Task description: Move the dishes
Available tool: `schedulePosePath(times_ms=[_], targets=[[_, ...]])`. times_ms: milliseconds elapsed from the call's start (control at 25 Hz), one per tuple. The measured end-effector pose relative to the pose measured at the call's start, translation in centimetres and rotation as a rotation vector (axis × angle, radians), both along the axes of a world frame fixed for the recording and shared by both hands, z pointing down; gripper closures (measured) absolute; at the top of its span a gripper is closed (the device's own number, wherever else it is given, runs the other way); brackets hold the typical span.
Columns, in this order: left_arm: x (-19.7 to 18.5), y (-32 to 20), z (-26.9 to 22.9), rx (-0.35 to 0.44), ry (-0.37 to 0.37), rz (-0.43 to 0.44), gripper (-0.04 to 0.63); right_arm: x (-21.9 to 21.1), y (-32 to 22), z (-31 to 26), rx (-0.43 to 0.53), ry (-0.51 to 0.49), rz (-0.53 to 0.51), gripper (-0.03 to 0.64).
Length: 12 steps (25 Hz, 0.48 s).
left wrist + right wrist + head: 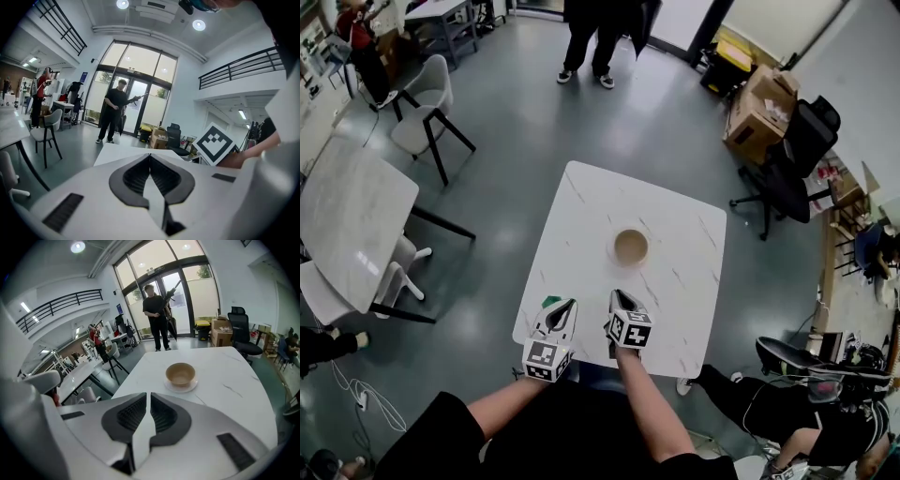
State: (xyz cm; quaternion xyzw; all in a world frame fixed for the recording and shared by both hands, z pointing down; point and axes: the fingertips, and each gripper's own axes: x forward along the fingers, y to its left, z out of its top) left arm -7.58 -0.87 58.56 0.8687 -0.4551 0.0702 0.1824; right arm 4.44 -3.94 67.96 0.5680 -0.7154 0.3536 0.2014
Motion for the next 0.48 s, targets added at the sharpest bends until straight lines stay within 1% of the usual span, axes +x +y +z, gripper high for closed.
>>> schedulePosePath(times_ms=[240, 480], targets=[[4.6, -2.5, -0.4, -0.008, 0.003, 0.003, 0.578, 5.4, -1.9, 0.4, -0.014, 0.018, 0.031, 0.588], [8.1, -4.5, 0.7, -0.028, -0.027, 0.001, 0.578, 9.2, -4.7, 1.5, -0.026, 0.012, 0.039, 0.588]])
